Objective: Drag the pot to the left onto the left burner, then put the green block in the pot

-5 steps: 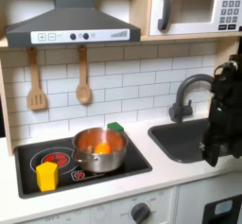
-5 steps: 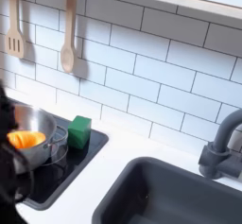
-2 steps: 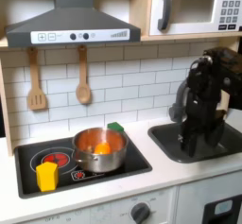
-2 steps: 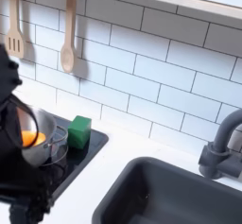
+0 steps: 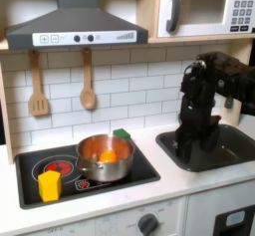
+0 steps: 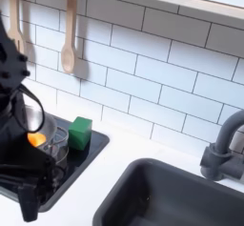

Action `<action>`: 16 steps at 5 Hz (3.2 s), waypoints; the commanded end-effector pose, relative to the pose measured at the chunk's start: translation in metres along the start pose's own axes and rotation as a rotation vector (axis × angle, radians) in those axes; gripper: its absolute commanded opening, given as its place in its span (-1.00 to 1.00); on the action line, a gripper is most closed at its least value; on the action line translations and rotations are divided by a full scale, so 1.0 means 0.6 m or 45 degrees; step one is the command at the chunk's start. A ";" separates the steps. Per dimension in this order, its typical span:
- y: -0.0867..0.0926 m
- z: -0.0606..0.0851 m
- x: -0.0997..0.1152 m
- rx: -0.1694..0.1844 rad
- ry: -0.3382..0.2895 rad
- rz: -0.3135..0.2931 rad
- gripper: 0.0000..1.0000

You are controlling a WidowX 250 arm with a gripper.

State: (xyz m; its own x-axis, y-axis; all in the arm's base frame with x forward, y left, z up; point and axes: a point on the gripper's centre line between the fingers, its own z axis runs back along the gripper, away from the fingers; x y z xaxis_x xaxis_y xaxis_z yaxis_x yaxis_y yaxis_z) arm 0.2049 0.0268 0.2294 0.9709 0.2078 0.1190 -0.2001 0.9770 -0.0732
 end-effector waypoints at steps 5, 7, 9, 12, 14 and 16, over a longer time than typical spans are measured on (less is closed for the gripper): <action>0.063 -0.001 0.091 0.014 -0.116 0.167 1.00; 0.080 -0.006 0.113 0.020 -0.121 0.211 1.00; 0.083 -0.012 0.121 0.017 -0.109 0.225 1.00; 0.110 -0.017 0.155 0.016 -0.109 0.283 1.00; 0.124 -0.024 0.183 0.002 -0.104 0.307 1.00; 0.133 -0.035 0.205 -0.011 -0.091 0.335 1.00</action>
State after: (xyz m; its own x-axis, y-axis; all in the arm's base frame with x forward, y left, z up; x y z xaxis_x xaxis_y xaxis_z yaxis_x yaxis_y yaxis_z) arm 0.3110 0.1285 0.2181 0.8750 0.4546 0.1663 -0.4403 0.8902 -0.1167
